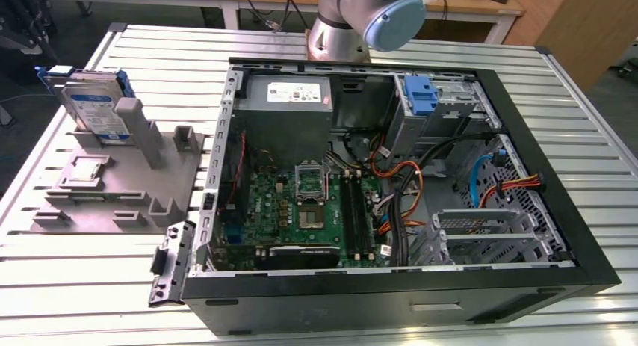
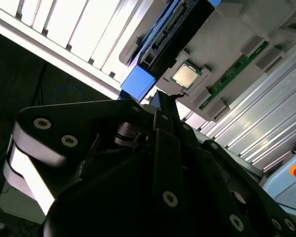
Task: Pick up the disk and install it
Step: 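Pick up the disk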
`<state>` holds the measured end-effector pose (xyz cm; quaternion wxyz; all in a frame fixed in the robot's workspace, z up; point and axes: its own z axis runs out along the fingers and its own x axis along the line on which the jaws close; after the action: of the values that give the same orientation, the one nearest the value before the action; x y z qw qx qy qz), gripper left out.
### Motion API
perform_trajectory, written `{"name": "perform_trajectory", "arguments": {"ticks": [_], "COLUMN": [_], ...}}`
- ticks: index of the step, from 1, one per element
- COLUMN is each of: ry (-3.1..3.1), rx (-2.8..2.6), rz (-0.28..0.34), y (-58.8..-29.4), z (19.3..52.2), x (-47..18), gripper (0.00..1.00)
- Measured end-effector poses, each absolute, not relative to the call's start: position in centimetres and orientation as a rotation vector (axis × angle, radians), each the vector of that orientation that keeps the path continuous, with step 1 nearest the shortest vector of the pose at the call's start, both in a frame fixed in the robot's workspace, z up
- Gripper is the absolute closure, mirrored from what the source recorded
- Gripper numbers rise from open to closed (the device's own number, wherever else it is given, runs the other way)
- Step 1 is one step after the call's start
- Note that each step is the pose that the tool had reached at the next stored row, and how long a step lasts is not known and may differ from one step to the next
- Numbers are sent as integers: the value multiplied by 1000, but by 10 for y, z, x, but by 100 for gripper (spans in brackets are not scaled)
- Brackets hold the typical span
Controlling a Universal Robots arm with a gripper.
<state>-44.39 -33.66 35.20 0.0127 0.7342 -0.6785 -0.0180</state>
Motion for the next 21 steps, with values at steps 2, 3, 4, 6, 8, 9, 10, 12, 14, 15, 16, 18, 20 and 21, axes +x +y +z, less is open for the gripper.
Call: {"name": "perform_trajectory", "arguments": {"ticks": [2, 3, 4, 6, 8, 9, 10, 12, 14, 15, 16, 18, 20, 21], "ry": [-2108, -2098, -2094, -2101, -2123, -2138, -2154, -2176, -2186, -2189, -2192, -2194, -2194, -2194], "rx": [2295, 2304, 2310, 2315, 2301, 2288, 2274, 2254, 2247, 2245, 2243, 2241, 2241, 2241], "rz": [-56, -55, -51, -42, -38, -38, -38, -37, -36, -35, -34, -33, -33, -33], "y": [-337, -337, -337, -336, -336, -336, -336, -336, -335, -334, -333, -332, -332, -332], "z": [352, 352, 352, 352, 351, 351, 351, 350, 349, 349, 349, 348, 348, 348], "x": [-444, -444, -444, -444, -444, -444, -444, -444, -444, -444, -444, -444, -444, -444], "gripper": [90, 90, 90, 90, 90, 90, 90, 90, 90, 90, 90, 90, 89, 83]}}
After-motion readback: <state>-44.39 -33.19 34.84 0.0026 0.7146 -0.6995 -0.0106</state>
